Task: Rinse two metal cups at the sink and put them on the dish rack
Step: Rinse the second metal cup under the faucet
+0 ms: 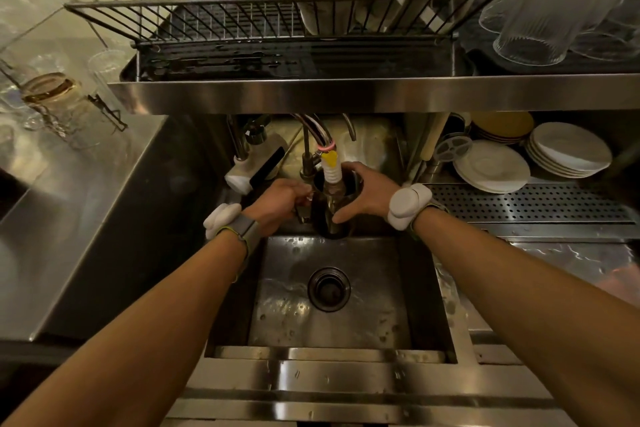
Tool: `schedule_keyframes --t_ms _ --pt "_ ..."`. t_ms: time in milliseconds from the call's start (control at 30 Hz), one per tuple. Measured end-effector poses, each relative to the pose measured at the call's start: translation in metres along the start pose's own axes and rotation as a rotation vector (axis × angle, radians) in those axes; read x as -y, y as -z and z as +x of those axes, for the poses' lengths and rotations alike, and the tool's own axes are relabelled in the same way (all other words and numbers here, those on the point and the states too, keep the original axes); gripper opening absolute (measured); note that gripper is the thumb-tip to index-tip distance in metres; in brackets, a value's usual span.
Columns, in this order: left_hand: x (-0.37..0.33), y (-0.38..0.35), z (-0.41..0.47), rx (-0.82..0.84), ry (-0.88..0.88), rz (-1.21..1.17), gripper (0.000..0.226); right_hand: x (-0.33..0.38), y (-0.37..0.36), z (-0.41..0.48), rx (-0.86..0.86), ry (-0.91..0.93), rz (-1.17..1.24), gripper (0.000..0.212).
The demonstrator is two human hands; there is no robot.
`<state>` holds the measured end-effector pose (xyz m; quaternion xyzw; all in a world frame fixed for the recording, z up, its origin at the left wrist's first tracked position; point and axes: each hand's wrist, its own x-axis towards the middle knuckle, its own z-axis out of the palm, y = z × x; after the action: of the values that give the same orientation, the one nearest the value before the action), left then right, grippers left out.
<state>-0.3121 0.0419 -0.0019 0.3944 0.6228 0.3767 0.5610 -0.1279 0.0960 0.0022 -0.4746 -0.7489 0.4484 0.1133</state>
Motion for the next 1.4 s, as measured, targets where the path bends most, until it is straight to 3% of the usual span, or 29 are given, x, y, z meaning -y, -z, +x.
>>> schedule_keyframes --t_ms 133,400,567,667,733,900,1000,1167,1267,1400 --pt "0.005 0.005 0.003 0.035 -0.015 0.033 0.027 0.0 -0.003 0.006 -0.014 0.003 -0.016 0.102" --pt "0.007 0.006 0.002 0.055 -0.026 0.054 0.025 0.005 -0.003 0.013 -0.035 -0.009 -0.143 0.093" --pt "-0.011 0.017 -0.006 -0.14 -0.006 0.057 0.026 0.019 -0.008 0.022 -0.041 0.008 -0.18 0.089" --pt "-0.008 0.033 -0.002 -0.183 -0.003 0.193 0.041 0.011 -0.002 0.019 -0.036 -0.012 -0.216 0.091" --pt "-0.005 0.038 -0.001 -0.209 0.004 0.247 0.041 0.01 0.0 0.02 -0.09 -0.032 -0.209 0.093" --pt "-0.005 0.044 0.0 -0.255 -0.01 0.291 0.043 0.013 -0.008 0.025 -0.01 0.005 -0.223 0.083" --pt "-0.004 0.051 0.003 -0.249 -0.009 0.322 0.04 0.012 -0.004 0.027 -0.077 -0.015 -0.191 0.087" --pt "0.002 0.056 0.007 -0.216 0.013 0.342 0.042 0.014 -0.003 0.027 0.033 -0.011 -0.247 0.083" --pt "0.007 0.056 0.011 -0.197 0.029 0.316 0.041 0.014 -0.002 0.028 -0.078 -0.019 -0.24 0.085" --pt "0.006 0.051 0.01 -0.175 0.012 0.336 0.039 0.018 -0.005 0.027 0.033 -0.006 -0.278 0.087"
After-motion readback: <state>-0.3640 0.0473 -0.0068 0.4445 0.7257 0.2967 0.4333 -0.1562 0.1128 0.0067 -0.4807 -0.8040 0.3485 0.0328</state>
